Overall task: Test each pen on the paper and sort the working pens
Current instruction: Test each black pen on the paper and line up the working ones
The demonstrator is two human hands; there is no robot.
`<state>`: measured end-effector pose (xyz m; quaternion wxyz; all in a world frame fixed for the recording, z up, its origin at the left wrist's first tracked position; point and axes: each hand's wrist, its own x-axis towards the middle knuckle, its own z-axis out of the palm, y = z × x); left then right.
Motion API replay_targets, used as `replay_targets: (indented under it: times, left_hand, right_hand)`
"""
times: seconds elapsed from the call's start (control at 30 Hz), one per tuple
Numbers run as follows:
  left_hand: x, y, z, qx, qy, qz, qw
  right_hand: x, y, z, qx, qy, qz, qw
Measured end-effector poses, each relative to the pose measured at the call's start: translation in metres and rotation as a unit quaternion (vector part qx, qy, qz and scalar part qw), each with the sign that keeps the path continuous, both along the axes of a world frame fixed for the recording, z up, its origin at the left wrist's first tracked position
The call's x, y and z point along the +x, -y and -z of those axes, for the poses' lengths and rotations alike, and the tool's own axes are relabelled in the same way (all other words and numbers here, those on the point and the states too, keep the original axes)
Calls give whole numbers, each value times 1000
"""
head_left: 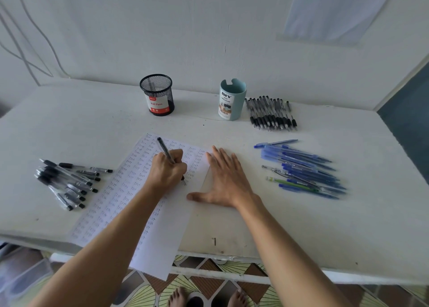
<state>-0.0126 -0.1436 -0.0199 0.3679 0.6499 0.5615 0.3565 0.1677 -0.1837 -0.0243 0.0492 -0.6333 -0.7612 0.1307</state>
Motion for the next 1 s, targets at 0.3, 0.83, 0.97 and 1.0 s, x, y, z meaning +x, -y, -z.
replay_targets:
  times: [0.3, 0.83, 0.97, 1.0]
  left_hand:
    - [-3, -10, -4, -76, 257, -19, 963]
    - [10, -19, -5, -49, -110, -17, 993]
    - [20, -27, -12, -84, -214, 14, 973]
    - [22, -28, -15, -90, -232, 20, 968]
  right_hand:
    - [0, -1, 1, 0, 8, -3, 1000]
    - [5, 7, 7, 6, 13, 5, 1000]
    - [6, 7, 7, 11, 17, 0, 1000]
    - [6, 7, 7, 13, 8, 1, 1000]
